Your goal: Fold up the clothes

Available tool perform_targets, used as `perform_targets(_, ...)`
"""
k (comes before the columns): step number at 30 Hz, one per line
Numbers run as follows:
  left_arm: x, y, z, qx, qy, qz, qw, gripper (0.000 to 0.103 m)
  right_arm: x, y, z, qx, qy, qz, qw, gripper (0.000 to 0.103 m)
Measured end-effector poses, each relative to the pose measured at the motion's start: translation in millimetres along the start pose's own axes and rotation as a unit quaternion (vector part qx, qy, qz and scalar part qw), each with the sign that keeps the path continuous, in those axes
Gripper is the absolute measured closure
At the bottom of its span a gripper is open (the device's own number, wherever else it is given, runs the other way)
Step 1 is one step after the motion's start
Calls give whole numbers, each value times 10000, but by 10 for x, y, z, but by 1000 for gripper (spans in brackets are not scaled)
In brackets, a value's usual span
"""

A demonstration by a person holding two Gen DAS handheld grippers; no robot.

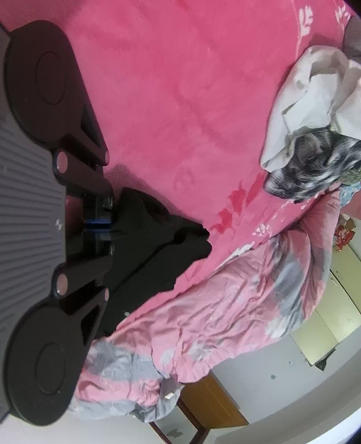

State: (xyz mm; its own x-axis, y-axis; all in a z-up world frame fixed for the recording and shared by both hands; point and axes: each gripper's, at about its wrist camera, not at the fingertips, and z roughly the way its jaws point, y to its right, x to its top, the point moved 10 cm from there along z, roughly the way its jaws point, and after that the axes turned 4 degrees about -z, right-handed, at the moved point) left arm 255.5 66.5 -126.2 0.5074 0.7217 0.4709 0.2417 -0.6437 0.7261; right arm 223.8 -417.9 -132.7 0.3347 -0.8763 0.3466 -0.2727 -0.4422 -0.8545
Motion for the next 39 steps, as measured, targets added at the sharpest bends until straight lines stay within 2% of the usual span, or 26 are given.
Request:
perform_targets(7,42,14,-557,-194,71,6,9998,100,-92,-160,-422,258,37,6,9997,100)
perform_targets(13,-150,-106,-1300,-335,66,377,9987,100,-419,-12,-1113,404,-75,115,9991,100)
perform_targets(17,-316,-381,-1808,-217,-80,578,9981,100,-708,155,-1644,485,-180,272,9983,100)
perform_targets(21,-493,-734,-2199,143,-262,602,9977,100,-1014,312,-2090,473,-338,298,9979,100)
perform_targets(25,-582,-993,-2349,555,-163,683,9960,103,-1259,485,-2317,279,-442,141,9985,100)
perform_targets(27,-549,-1108,-2366,798,28,790,9937,103,-1343,566,-2336,152,-436,31,9989,100)
perform_targets(30,-451,-1222,-2393,953,135,804,9921,102,-1398,663,-2312,26,-475,-56,9989,97)
perform_targets(32,-364,-1225,-2456,981,277,864,9910,94,-1362,675,-2327,23,-469,-68,9989,96)
perform_targets(34,-261,-1172,-2526,1004,463,1091,9879,88,-1272,633,-2393,8,-409,-273,9988,91)
perform_targets(36,-203,-1071,-2544,949,498,1337,9852,80,-1129,572,-2518,-236,-139,-747,9968,88)
perform_targets(39,-142,-860,-2430,769,371,1589,9836,76,-929,475,-2674,-592,286,-1441,9874,86)
